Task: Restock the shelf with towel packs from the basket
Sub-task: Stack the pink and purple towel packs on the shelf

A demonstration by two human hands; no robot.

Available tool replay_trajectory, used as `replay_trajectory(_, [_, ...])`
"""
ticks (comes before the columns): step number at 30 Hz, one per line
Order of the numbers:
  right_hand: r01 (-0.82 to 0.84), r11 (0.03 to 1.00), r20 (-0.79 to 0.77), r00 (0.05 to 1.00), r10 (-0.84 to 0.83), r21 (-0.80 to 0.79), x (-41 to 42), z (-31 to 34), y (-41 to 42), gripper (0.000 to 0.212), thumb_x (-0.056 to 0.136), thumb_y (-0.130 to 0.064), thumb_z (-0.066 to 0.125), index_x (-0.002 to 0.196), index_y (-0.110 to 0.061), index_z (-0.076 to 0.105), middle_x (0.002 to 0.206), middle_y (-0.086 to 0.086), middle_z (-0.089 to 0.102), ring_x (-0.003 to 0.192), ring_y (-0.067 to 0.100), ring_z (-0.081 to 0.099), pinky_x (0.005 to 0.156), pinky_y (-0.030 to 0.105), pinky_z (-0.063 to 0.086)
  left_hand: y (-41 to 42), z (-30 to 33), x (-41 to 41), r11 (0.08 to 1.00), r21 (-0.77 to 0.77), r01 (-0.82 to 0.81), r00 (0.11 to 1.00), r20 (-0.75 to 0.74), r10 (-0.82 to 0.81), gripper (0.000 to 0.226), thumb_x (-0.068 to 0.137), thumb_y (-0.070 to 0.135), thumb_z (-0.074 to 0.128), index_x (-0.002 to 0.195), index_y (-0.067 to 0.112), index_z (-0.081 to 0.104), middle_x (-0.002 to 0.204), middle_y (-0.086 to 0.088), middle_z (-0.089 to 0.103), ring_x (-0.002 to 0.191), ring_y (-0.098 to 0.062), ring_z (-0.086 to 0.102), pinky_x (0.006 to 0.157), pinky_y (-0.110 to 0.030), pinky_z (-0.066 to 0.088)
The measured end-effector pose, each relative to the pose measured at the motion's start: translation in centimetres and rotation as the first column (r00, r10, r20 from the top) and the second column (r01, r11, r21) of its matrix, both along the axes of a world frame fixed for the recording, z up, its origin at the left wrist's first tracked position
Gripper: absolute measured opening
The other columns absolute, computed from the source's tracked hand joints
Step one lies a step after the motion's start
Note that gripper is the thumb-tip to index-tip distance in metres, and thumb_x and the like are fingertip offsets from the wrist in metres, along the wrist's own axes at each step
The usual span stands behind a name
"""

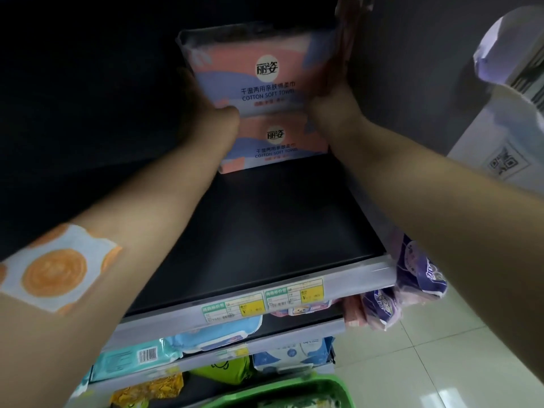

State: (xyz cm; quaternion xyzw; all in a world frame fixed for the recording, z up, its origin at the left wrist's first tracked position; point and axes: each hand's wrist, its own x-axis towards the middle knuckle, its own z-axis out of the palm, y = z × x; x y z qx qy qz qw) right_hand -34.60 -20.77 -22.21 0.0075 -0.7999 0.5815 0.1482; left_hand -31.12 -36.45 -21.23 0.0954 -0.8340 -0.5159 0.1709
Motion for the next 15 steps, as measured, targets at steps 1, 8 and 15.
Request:
replay_trajectory(1, [-0.025,1.0,-0.021,0.999,0.025,0.002,0.3,-0.2,-0.1,0.072,0.075,-0.009,0.064,0.139,-0.004,0.031,0.13,0.015,0.05,0.117,0.025,0.051,0.096,0.037,0.044,0.3,-0.3,0.5,1.0,-0.023,0.018,1.0,0.004,-0.018,0.082,0.073,0.011,0.05,0.148,0.021,0.016,0.141,-0.004,0.042,0.123,-0.023,0.047,0.099,-0.04,0.045])
replay_trajectory(8, [-0.033,0.978,-0.072,0.996,0.049,0.205,7.2,-2.6,-0.7,0.076,0.076,-0.01,0.045,0.146,-0.004,0.017,0.145,0.016,0.033,0.134,0.025,0.034,0.112,0.024,0.027,2.2,-2.9,8.9,0.958,-0.208,0.198,0.979,0.095,-0.182,0.088,0.084,0.015,0.055,0.15,0.024,-0.003,0.156,0.002,0.018,0.138,-0.013,0.027,0.104,-0.015,0.028])
replay_trajectory(15, [-0.242,0.914,-0.132,0.945,0.298,0.324,22.3,-6.9,0.8,0.071,0.078,0.01,0.045,0.144,0.0,0.022,0.137,-0.005,0.028,0.135,0.01,0.025,0.11,0.007,0.016,1.1,-7.9,24.6,0.87,-0.307,0.385,0.923,0.156,-0.353,0.081,0.085,0.032,0.047,0.134,0.058,-0.013,0.147,0.037,-0.011,0.137,0.014,-0.006,0.105,0.002,-0.002])
